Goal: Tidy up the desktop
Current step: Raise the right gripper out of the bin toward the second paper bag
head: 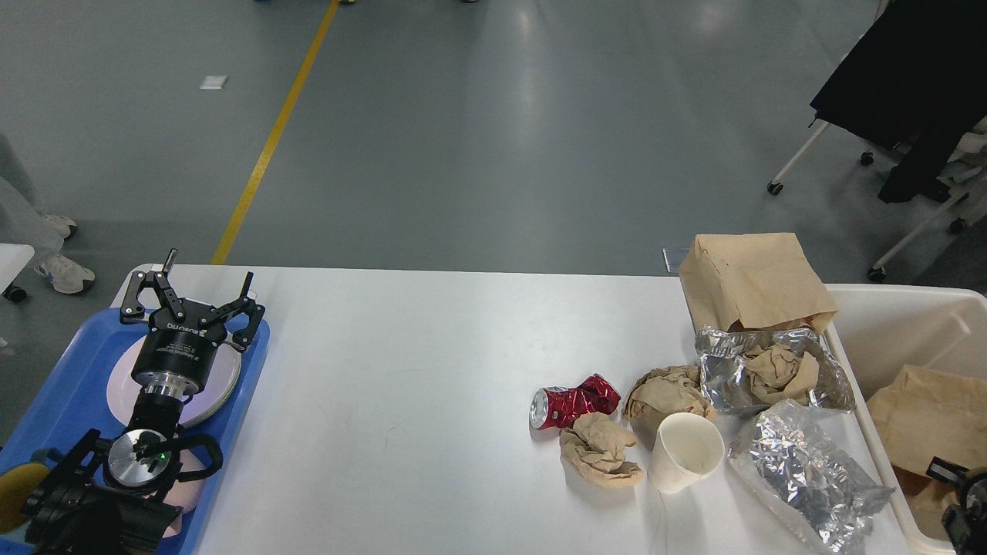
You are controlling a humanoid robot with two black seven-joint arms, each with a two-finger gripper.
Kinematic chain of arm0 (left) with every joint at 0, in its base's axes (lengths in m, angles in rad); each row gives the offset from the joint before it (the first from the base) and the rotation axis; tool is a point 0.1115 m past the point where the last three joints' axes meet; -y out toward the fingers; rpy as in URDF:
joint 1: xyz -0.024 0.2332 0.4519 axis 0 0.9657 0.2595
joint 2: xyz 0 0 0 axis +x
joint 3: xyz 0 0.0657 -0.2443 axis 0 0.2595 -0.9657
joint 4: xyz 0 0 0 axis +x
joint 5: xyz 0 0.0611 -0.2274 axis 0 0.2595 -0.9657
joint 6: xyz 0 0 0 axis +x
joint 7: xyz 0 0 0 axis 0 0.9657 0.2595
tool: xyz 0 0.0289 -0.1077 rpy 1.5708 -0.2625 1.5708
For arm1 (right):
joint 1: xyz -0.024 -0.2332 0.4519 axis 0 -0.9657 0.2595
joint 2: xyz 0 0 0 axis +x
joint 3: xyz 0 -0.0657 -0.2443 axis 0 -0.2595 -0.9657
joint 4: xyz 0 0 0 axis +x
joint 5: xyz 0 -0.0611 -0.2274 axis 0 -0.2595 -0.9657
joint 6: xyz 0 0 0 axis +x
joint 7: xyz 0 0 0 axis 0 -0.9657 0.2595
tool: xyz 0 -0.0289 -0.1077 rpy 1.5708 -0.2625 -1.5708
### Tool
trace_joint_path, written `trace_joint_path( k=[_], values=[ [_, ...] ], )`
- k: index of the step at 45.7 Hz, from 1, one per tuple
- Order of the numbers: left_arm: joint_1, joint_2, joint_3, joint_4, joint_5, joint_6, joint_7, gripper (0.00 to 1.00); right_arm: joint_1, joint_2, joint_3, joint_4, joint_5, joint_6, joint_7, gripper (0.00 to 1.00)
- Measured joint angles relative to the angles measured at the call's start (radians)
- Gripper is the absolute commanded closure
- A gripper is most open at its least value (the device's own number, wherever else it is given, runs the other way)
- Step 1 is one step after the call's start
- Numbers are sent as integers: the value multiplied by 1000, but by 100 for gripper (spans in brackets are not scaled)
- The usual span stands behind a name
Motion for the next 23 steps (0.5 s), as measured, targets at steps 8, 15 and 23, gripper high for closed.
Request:
trace_joint_path(
  k=[8,15,23],
  values=[
    [0,0,0,0,0,0,1,3,-10,11,0,0,0,0,-1,50],
    [0,0,0,0,0,0,1,3,-18,8,-8,-2,-1,-7,-1,0],
    [0,0,0,0,0,0,1,3,-19,7,-9,-2,-1,-56,3,0]
  ],
)
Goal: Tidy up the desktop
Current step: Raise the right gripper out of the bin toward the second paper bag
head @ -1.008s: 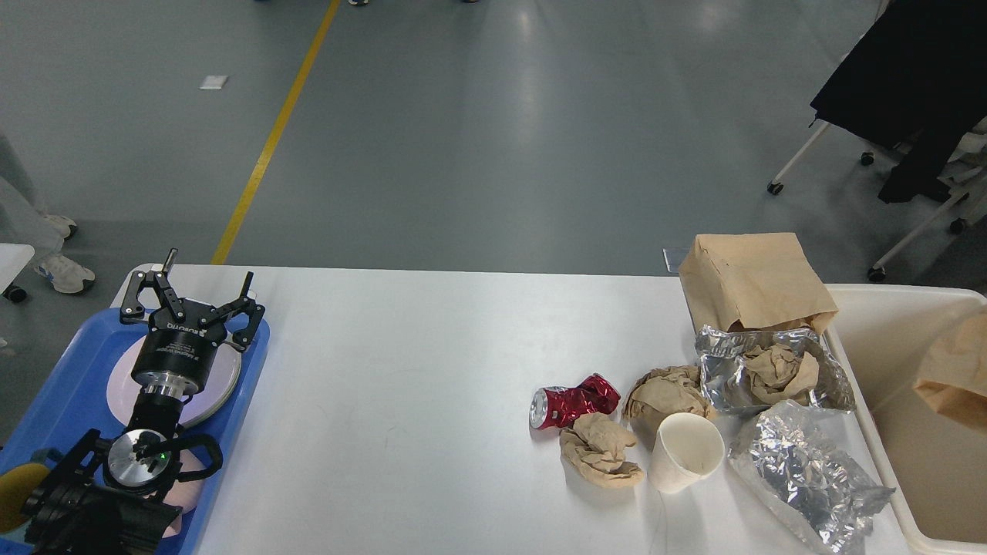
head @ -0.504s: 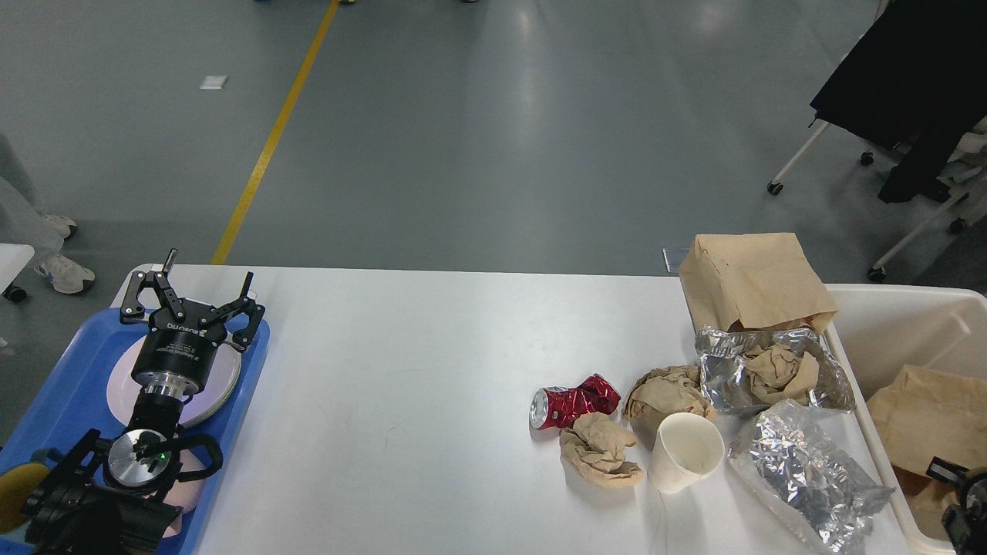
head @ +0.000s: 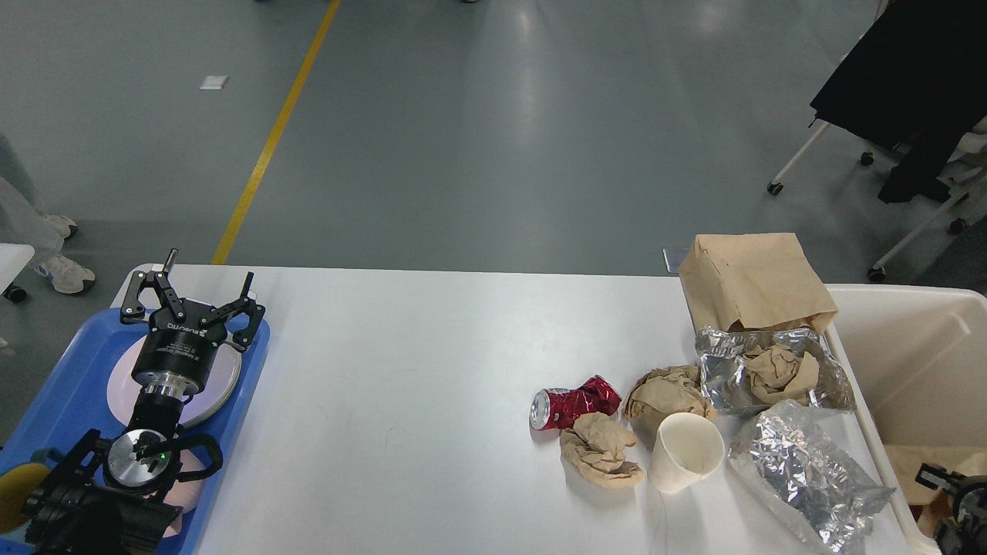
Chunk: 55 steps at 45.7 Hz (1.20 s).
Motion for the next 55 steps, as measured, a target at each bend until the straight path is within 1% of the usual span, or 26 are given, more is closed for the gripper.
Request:
trace_joint_path(
  k=[9,14,17,22,25,27,31,37,43,48,55],
  values=[
    [0,0,0,0,0,0,-1,3,3,-20,0,11,0,-4,1,0],
    [0,0,0,0,0,0,-1,3,36,-59,-1,80,-2,13,1,0],
    [0,0,0,0,0,0,-1,3,104,-115,-2,165,-10,36,-1,0],
    [0,0,0,0,0,0,-1,3,264,-240,-19,340,-40,99,-10,0],
    [0,0,0,0,0,0,-1,3,375,-291,-60,427,-85,134,-31,0],
    [0,0,0,0,0,0,-1,3,466,-318,-103,482,-117,161,-53,0],
    [0,0,0,0,0,0,-1,3,641,-343,-217,597,-151,228,-84,0],
    [0,0,0,0,0,0,0,3,945,-327,-441,791,-158,333,-95,0],
    [0,0,0,0,0,-1,0,3,1219,-214,-631,964,-155,427,-104,0],
    [0,0,0,0,0,-1,0,3,1431,-156,-683,1120,-149,496,-105,0],
    [0,0,0,0,0,-1,-1,3,1687,-104,-689,1359,-146,530,-106,0]
  ],
)
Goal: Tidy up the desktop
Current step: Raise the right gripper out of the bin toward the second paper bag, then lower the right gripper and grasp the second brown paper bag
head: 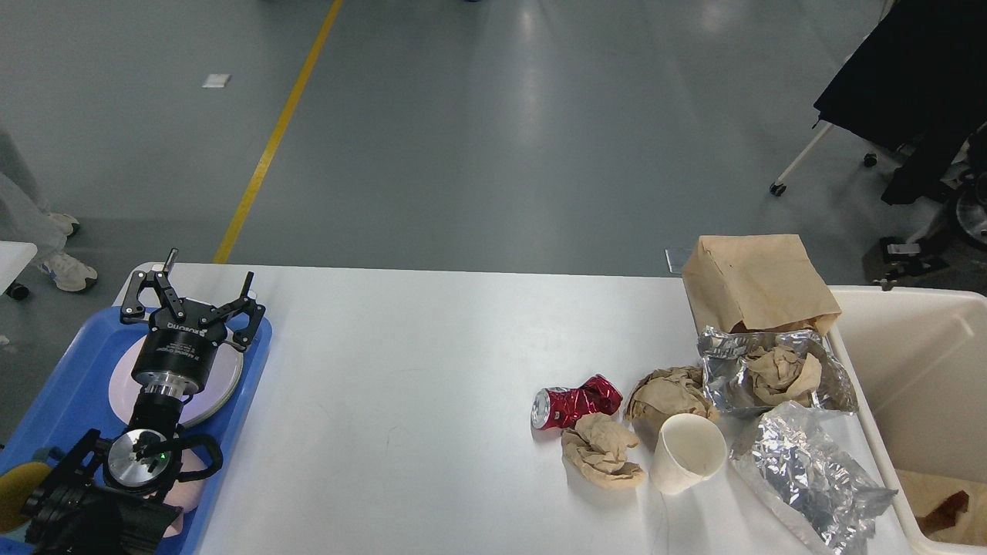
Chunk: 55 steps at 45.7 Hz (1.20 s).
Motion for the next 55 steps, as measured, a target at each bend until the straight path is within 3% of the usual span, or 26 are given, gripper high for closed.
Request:
trace_joint_path(
  k=[9,17,35,46,55],
  values=[
    [0,0,0,0,0,0,-1,3,202,47,37,175,72,5,0,0],
    [0,0,0,0,-1,1,-1,3,248,128,50,242,91,6,1,0],
    [0,0,0,0,0,1,1,3,272,139,86,247,120,193,13,0],
    [0,0,0,0,0,1,1,3,289,143,161,245,249,197,20,0],
    [0,0,0,0,0,0,0,3,318,213,152,232,371,143,21,0]
  ],
)
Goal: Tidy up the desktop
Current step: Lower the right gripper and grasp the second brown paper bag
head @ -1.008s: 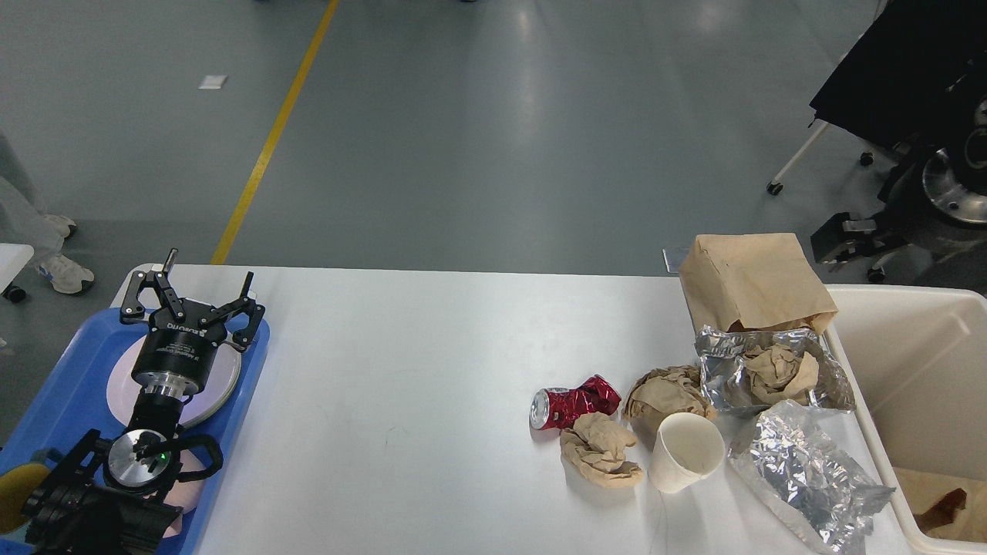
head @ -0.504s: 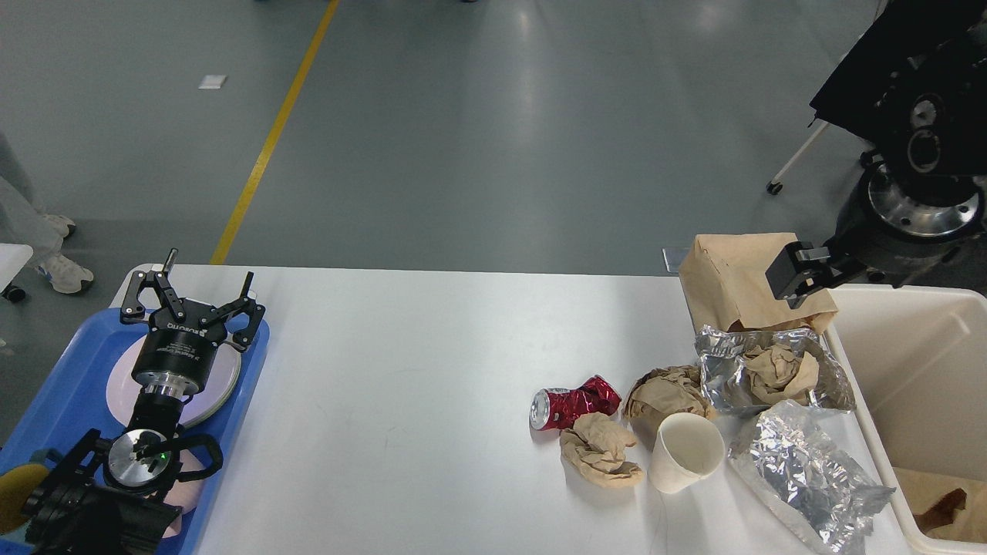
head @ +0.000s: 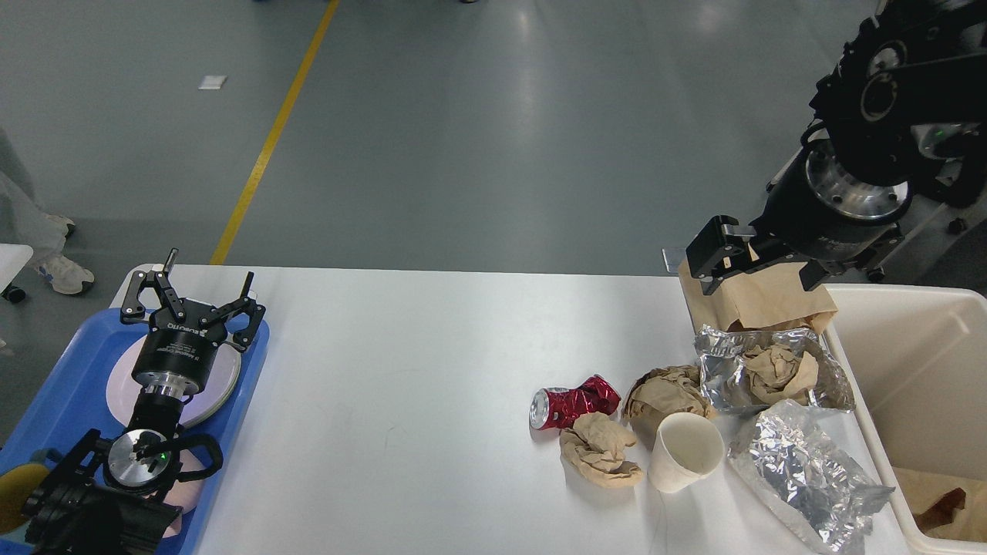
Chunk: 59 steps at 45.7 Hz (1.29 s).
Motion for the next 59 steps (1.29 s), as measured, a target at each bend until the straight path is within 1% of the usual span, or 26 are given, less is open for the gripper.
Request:
trace_joint_path(
  k=[3,8,12,16,24,27,28,33,38,42,45,50,59],
  values=[
    [0,0,0,0,0,0,0,3,-12,1,-8,-11,-4,-51,-5,0],
    [0,0,0,0,0,0,-1,3,-91,-7,-21,-44,-41,-167,-9,0],
    [0,0,0,0,0,0,-1,3,-187,-4,-17,-131,-95,-233,-9,0],
    [0,0,0,0,0,0,-1,3,-328,8,-9,-276,-165,-256,-8,0],
    [0,0,0,0,0,0,-1,3,-609,38,15,-592,-264,-263,2,0],
    [0,0,0,0,0,0,-1,3,-730,68,24,-717,-281,-267,2,0],
    [0,0,0,0,0,0,-1,3,-791,84,27,-782,-288,-270,3,0],
    [0,0,0,0,0,0,-1,3,-964,131,33,-969,-295,-288,4,0],
    [0,0,0,0,0,0,0,3,-1139,185,35,-1148,-296,-339,7,0],
    [0,0,0,0,0,0,0,3,-1258,226,34,-1262,-296,-395,24,0],
    [0,0,0,0,0,0,0,3,-1321,249,31,-1317,-298,-440,34,0],
    [0,0,0,0,0,0,0,3,-1394,269,16,-1368,-306,-509,36,0],
    [0,0,0,0,0,0,0,3,-1476,268,-7,-1430,-345,-561,36,1]
  ],
)
